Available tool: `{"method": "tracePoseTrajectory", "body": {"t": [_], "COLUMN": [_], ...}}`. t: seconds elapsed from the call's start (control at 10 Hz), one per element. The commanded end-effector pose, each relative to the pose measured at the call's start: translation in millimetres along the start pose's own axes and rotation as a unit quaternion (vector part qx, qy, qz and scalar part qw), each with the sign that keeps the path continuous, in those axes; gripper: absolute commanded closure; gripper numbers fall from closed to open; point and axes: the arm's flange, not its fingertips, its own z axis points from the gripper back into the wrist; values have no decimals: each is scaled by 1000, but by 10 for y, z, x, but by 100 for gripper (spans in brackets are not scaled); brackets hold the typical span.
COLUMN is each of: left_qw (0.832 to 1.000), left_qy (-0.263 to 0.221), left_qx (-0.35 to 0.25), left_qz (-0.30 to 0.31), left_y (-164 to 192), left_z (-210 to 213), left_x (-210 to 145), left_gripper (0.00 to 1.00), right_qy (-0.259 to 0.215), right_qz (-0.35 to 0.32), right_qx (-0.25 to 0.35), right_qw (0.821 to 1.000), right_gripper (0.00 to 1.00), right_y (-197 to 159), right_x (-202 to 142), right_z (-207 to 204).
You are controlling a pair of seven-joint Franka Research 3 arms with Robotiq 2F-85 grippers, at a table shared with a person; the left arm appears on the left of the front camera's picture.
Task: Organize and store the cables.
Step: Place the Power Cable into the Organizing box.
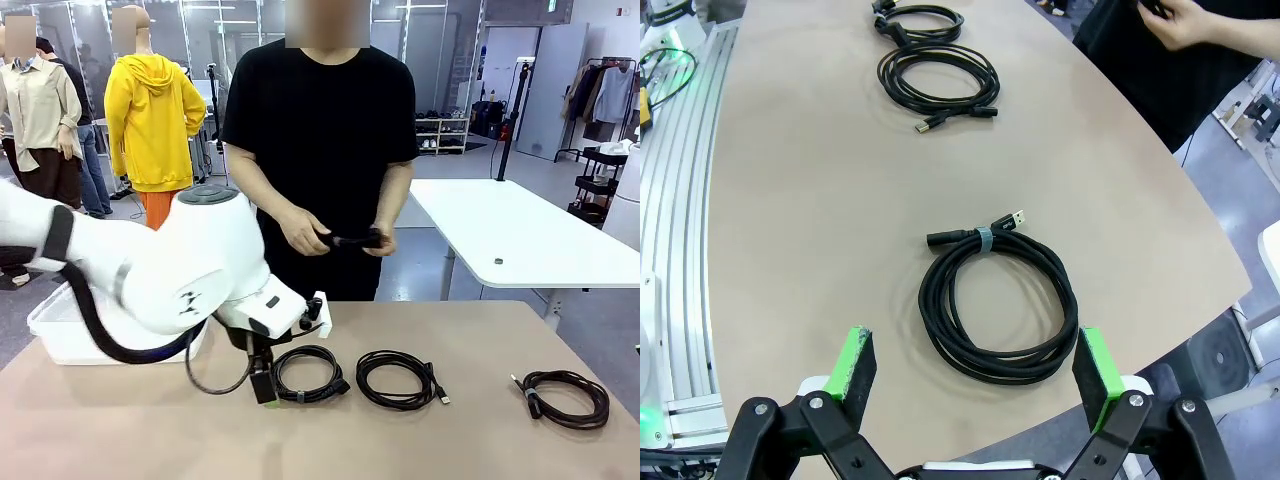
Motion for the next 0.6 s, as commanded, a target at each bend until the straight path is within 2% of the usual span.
{"method": "tracePoseTrajectory", "body": {"t": [0.0,0.3,0.5], "left_qw": [1000,998,998], "left_qy": [24,43,40], "left_qx": [-13,-46,-44], "left_qz": [-13,-27,-32], "left_y": [157,284,331], "left_z": [-74,-296,-469], "left_x": [217,382,463], "left_gripper": [0,0,0], "right_qy": [9,9,9], "right_qz": [-7,-7,-7], "right_qx": [4,4,4], "right_qw": [1000,1000,1000], "right_gripper": [0,0,0], "right_y": [29,29,29], "right_x": [31,31,31], "right_z": [4,4,4]}}
